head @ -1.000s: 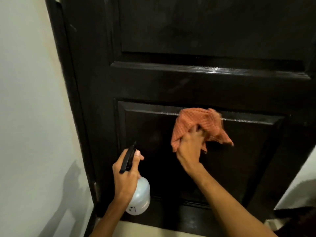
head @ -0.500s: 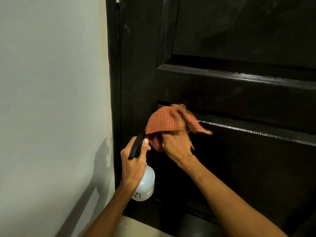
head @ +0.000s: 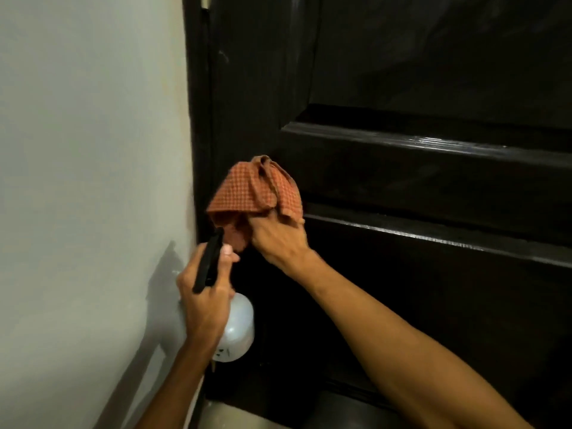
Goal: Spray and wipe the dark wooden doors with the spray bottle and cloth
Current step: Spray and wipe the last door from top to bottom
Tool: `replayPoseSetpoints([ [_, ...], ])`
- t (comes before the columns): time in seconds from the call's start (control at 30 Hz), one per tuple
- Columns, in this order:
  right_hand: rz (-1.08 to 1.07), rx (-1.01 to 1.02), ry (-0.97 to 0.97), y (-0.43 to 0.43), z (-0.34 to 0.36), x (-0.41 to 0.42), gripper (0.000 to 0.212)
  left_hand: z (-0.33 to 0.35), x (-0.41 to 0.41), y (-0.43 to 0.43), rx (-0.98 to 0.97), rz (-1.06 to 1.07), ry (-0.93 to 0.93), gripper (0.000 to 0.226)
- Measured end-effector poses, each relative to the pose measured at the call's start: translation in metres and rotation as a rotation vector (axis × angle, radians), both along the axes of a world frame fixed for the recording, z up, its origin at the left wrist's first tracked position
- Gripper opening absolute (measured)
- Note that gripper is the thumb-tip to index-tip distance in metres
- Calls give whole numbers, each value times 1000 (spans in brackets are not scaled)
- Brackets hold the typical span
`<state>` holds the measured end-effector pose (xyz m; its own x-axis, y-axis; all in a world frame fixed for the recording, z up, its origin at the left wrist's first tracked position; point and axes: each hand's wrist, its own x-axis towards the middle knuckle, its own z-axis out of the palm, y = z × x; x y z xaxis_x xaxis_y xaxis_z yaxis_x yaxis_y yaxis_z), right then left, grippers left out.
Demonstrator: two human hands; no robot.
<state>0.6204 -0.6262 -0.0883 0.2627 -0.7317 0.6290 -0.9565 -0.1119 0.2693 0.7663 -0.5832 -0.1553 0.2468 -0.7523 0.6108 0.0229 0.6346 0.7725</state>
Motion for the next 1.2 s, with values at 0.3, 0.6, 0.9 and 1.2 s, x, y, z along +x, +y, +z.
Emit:
replayPoseSetpoints([
  [0.3,-212,-135,-80,123,-41,-140,63,9,-69,50,34,-239,-84,20],
  [0.6,-467,-556,-505,201,-41,-227,48,25,-170,107,33,-469,-166,21],
  [0.9,-477,-640,-621,234,-46,-282,50,35,-219,140,-13,-540,-219,24],
  [1.2,-414,-435,-324,279,-32,-336,57,39,-272,170,-57,-620,-253,23],
])
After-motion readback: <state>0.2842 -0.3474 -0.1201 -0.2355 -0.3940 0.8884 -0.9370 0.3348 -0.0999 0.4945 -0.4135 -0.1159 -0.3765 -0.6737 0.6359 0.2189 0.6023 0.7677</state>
